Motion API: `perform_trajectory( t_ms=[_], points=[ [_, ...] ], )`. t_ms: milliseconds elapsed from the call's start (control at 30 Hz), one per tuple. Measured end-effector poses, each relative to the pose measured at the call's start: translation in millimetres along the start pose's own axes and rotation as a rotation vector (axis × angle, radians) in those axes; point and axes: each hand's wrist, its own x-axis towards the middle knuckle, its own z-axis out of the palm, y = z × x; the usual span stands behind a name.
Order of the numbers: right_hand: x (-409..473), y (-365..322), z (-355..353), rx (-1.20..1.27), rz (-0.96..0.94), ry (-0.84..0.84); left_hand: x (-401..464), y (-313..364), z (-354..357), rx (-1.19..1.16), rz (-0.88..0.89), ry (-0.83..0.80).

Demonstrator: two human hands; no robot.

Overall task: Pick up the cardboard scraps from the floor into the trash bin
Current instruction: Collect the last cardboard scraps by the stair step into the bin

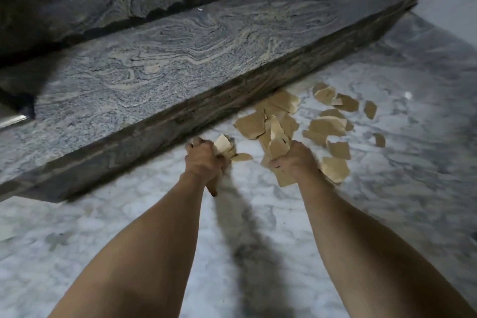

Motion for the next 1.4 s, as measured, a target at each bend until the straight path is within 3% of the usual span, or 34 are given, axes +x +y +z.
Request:
perform_trajectory(
  t_ms=[167,333,500,667,767,967,1167,1400],
  points=[
    [-6.5,-3.2,3.0,-0.146,0.010,0.140,-5.2,-0.3,5.3,-0.164,-0.035,0.012],
    [-2.7,4.9,-9.0,0.133,-0.062,0.066,-7.2,9.2,1.3,-0.142,-0.011,-0.006],
    [0.1,27.4,-43.6,0.423,-0.001,-0.062,-7.1,41.3,-8.9,-0.350,0.097,-0.062],
    [1.9,67.9,-81.7,0.327,0.067,-0.171,-11.4,65.1,6.9,-0.309,0.197,-0.205],
    [1.1,87.0,-82.0,0.197,0.119,-0.222,-14.9,75.8,28.0,-0.335,0.284,-0.205],
    [2.2,90.1,-58.7,-0.104,0.131,-0.081,-19.5,100.3,50.1,-0.073,0.374,-0.237],
    [11.0,85.2,-60.1,-0.113,0.039,-0.093,-14.9,111.6,52.1,0.064,0.374,-0.291],
    [13.6,83.9,-46.9,-0.114,0.023,-0.030,-21.2,125.6,58.3,0.078,0.398,-0.180]
  ],
)
